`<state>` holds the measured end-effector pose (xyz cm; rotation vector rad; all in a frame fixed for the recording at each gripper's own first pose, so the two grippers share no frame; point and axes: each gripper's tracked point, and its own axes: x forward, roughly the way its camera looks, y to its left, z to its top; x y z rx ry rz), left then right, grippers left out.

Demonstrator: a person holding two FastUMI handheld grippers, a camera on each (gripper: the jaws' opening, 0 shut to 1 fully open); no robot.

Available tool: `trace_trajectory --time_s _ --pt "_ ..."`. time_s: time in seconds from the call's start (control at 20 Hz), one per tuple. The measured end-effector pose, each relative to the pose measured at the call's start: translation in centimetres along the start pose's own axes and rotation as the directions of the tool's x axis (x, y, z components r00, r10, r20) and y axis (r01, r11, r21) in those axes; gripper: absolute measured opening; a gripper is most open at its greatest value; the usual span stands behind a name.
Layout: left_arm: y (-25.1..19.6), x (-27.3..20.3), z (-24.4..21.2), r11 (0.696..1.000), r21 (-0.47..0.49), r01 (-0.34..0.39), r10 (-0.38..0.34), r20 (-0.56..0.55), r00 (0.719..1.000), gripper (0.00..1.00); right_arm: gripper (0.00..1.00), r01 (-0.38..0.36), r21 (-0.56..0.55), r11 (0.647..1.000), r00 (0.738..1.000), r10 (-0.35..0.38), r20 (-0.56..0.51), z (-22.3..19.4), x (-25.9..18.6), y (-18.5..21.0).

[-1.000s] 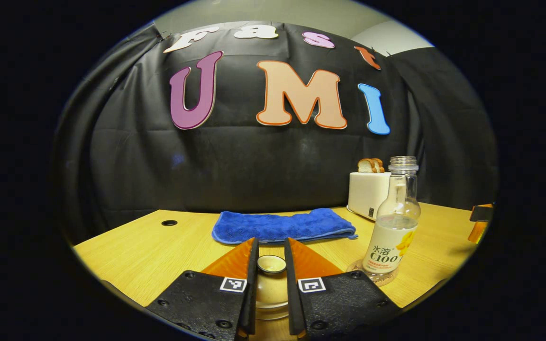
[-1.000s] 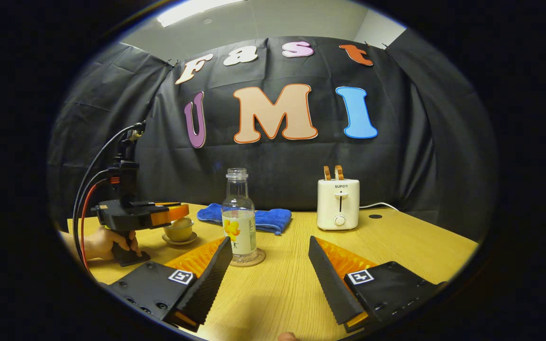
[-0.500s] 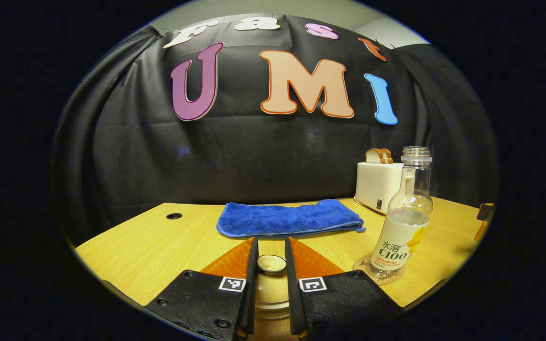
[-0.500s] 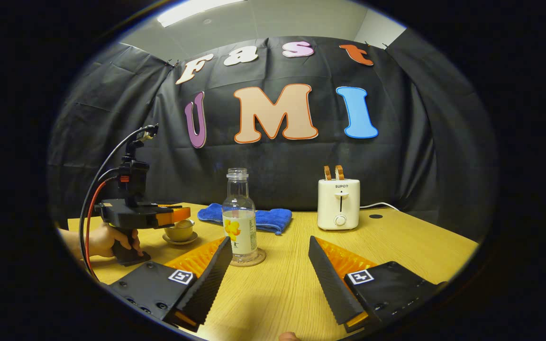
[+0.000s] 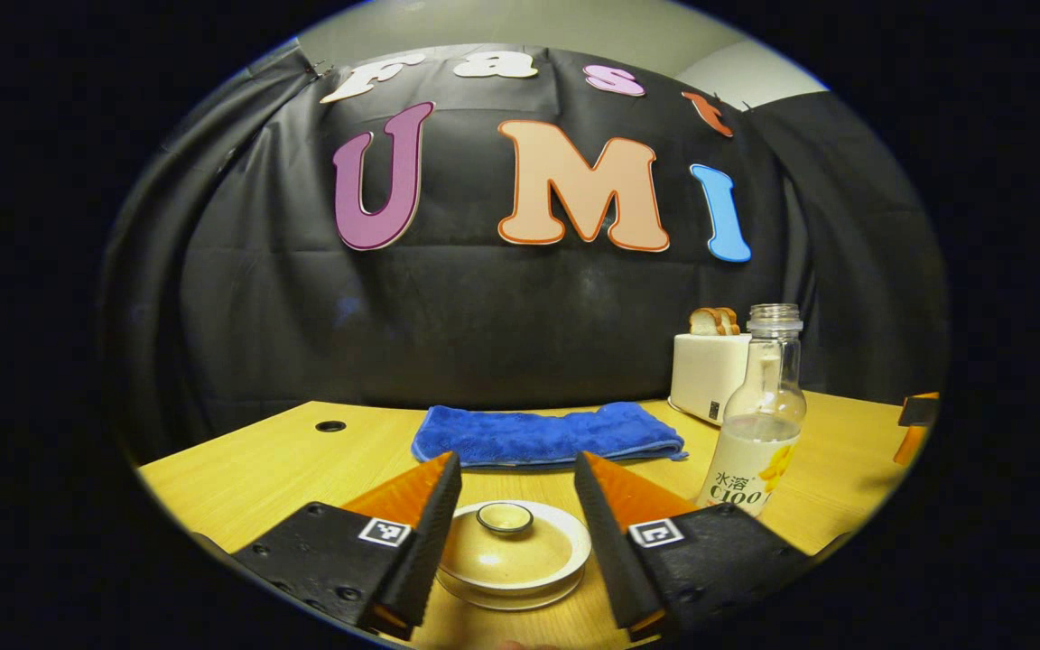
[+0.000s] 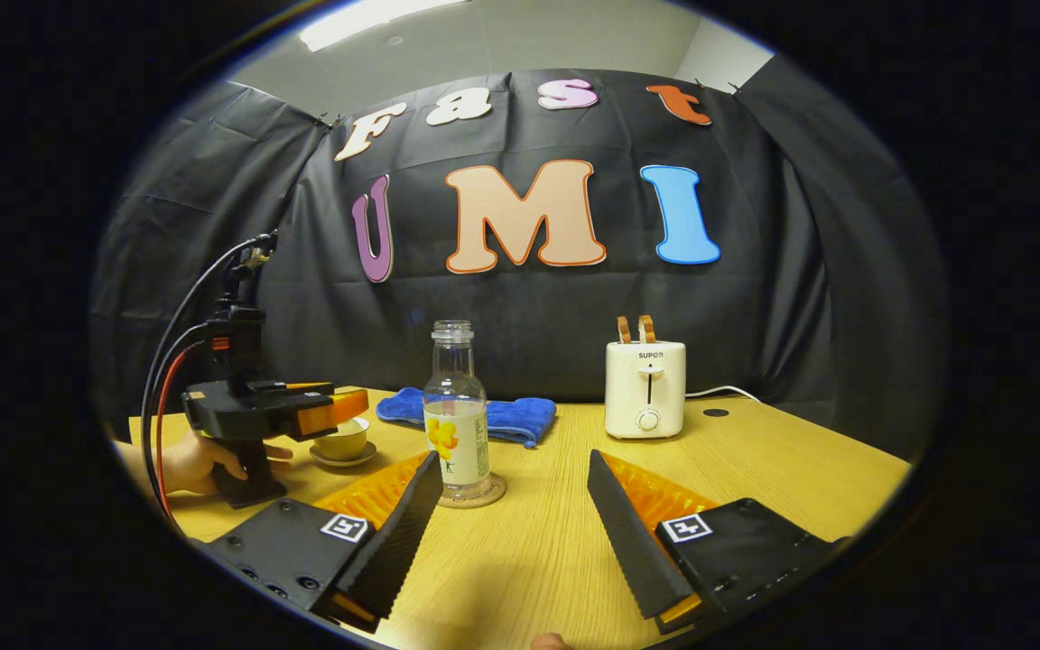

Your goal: Open the teacup lid with one hand, grasp the water bottle and pour water into the teacup with the other hand; after pouring, place the water bottle on the coaster and then close the teacup lid.

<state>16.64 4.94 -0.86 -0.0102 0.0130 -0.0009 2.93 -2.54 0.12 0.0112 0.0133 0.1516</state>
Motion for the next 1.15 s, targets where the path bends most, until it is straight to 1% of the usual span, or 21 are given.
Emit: trace_trajectory --time_s 0.05,0.1,0.15,0.25,0.45,0.6,0.7,0.75,1.0,1.05,1.1,1.15 --pt "0.6 0.0 0.1 1.0 -0.004 -0.026 0.026 0.007 1.0 0.85 0.97 0.0 0.0 1.0 1.0 0.0 0.0 0.0 0.0 0.0" --pt "1.2 0.0 0.1 0.998 0.0 -0.059 0.059 0.007 0.998 0.94 0.98 0.0 0.0 1.0 1.0 0.0 0.0 0.0 0.0 0.0" --pt "1.6 -0.5 -0.1 0.996 -0.002 -0.086 0.086 -0.001 0.996 0.98 0.98 0.0 0.0 1.0 1.0 0.0 0.0 0.0 0.0 0.0" --pt "1.6 -1.7 0.0 0.994 -0.003 -0.109 0.109 -0.005 0.994 0.98 0.98 0.001 -0.001 1.0 1.0 -0.001 0.0 0.0 -0.1 0.0" --pt "0.3 -5.4 0.2 0.995 -0.003 -0.097 0.097 0.003 0.995 0.98 0.97 0.025 -0.003 1.0 1.0 -0.025 0.001 0.0 -0.1 -0.5" --pt "-1.0 -8.8 0.3 0.997 -0.003 -0.076 0.076 0.007 0.997 0.98 0.99 0.046 -0.003 0.999 0.999 -0.046 0.003 0.0 -0.3 -0.8" --pt "-1.6 -11.5 0.4 0.996 -0.002 -0.089 0.089 0.009 0.996 0.98 1.0 0.063 -0.005 0.998 0.998 -0.063 0.002 0.1 -1.0 -0.8" --pt "-2.0 -13.1 0.4 0.995 -0.001 -0.099 0.099 0.008 0.995 0.98 1.0 0.06 -0.004 0.998 0.998 -0.06 0.002 -0.1 -1.9 0.0" --pt "-3.9 -17.1 0.3 0.995 0.002 -0.103 0.103 0.009 0.995 0.98 1.0 0.057 -0.003 0.998 0.998 -0.057 0.001 -0.1 -3.8 0.7" --pt "-4.2 -17.7 0.4 0.994 0.002 -0.106 0.106 0.01 0.994 0.98 0.97 0.054 -0.003 0.999 0.999 -0.054 0.0 -0.1 -4.2 1.0" --pt "-4.6 -18.3 0.3 0.994 0.004 -0.105 0.105 0.009 0.994 0.98 1.0 0.05 -0.003 0.999 0.999 -0.05 -0.001 -0.1 -4.7 1.2" --pt "-4.9 -18.9 0.3 0.995 0.005 -0.103 0.103 0.009 0.995 0.98 1.0 0.045 -0.003 0.999 0.999 -0.045 0.001 0.0 -5.2 1.5"
